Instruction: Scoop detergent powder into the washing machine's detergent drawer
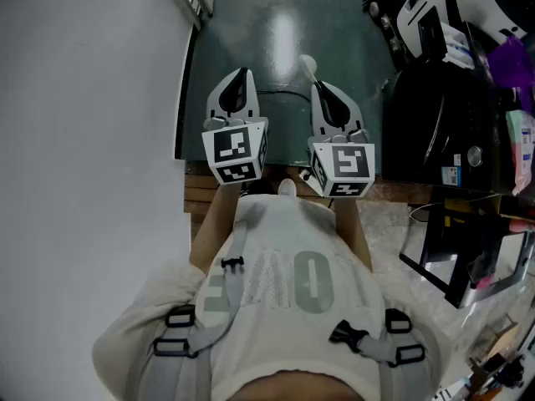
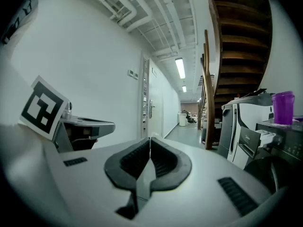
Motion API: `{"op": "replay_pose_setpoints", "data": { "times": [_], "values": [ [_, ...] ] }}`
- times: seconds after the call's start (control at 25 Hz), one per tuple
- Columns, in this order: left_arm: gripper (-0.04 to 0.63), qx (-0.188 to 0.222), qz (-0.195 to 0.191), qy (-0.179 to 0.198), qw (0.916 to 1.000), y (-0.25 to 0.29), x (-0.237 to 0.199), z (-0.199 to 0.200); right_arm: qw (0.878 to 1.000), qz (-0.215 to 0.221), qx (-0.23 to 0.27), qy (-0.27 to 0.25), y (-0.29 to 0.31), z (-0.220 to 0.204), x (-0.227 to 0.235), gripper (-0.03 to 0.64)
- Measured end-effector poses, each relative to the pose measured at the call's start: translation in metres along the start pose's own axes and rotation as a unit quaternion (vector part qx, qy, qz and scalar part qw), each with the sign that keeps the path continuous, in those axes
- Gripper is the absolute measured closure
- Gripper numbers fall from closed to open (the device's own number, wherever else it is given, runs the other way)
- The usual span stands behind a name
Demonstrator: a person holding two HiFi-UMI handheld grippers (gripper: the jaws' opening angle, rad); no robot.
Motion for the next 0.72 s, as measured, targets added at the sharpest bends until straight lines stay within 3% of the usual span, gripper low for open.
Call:
{"op": "replay_pose_setpoints", "data": {
  "times": [0.28,0.48,0.72],
  "values": [
    [0.575,0.001,-0.007,0.001,1.0000,0.008,-0.003,-0.009,1.000,-0.011,-0.007,0.006,0.004,-0.004,0.010,0.607],
    [0.575,0.000,-0.008,-0.002,1.0000,0.006,-0.007,-0.009,0.999,-0.016,0.001,0.038,0.006,-0.007,0.020,0.606],
    [0.575,-0.003,0.008,-0.024,0.9997,0.021,-0.022,-0.012,0.998,-0.025,-0.007,0.053,0.015,-0.014,0.032,0.606]
  ]
}}
Point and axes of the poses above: the fingertips, and each gripper's own axes: y forward along the fingers, x to its right, z out of its top, the point moved 6 cm from there along -y, backward along the fingers, and after that the axes turned 10 degrees about y, right-handed, at the moved point
